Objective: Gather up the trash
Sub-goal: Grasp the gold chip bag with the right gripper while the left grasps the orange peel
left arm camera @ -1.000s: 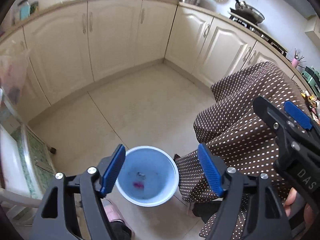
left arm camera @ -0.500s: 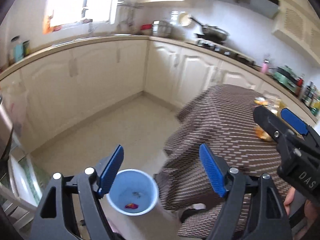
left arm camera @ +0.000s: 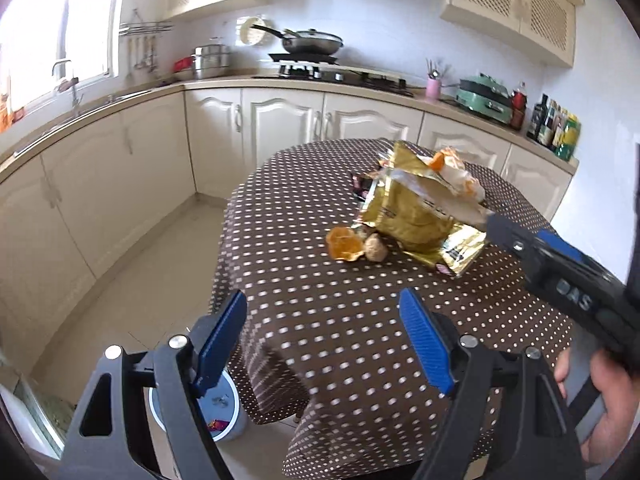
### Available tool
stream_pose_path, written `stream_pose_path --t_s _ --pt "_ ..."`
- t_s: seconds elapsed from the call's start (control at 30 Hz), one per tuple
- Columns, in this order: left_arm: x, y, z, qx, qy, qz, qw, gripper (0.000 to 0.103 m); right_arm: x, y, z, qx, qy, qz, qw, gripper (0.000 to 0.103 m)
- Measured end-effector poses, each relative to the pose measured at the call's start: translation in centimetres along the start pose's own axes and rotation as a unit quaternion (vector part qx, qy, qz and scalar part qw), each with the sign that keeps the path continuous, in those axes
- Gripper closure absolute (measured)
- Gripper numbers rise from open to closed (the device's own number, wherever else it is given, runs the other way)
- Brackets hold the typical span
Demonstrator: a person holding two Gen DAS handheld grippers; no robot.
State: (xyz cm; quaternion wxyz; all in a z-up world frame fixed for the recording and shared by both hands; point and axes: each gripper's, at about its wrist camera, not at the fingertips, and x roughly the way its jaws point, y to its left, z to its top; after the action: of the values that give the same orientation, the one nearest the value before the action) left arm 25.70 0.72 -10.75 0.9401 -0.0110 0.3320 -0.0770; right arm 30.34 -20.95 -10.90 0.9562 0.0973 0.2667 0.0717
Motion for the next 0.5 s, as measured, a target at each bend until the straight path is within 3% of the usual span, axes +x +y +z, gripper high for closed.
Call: stream_pose_path --t_s 0.07,0.13,0.17,0.2,0.27,0.3,0.5 --pt "0.9 -0.3 0.3 0.004 0.007 -0.001 1.0 0.026 1.7 -0.7 0.3 0.019 0.028 0.024 0.999 0.033" --pt "1.6 -0.6 0.3 0.007 0.013 -0.004 0.9999 0.026 2.9 -1.2 0.6 0.025 0.043 0.036 0.998 0.039" --pt "1.8 -0.7 0.3 0.008 0.013 -0.005 0.9999 0.026 3.1 -1.6 0.5 0.027 0.049 0.042 0.998 0.048" --pt "2.1 -0.9 0.5 0.01 0.013 -0.006 0.9998 0.026 3.9 -1.8 0.6 0.036 0.06 0.055 0.996 0.068" --pt "2.7 -1.2 0.8 0.014 0.016 -0.007 0.9997 0.026 4.4 -2.1 0.5 0.047 0.071 0.061 0.994 0.09" --pt "3.1 -1.4 1.0 0.017 0.017 -0.007 0.9997 0.026 4.5 -2.4 0.5 0.051 0.068 0.064 0.994 0.094" --pt "6.1 -0.7 2.0 0.01 0.035 0.002 0.9993 0.027 3.0 -2.5 0.5 0.044 0.028 0.045 0.998 0.097"
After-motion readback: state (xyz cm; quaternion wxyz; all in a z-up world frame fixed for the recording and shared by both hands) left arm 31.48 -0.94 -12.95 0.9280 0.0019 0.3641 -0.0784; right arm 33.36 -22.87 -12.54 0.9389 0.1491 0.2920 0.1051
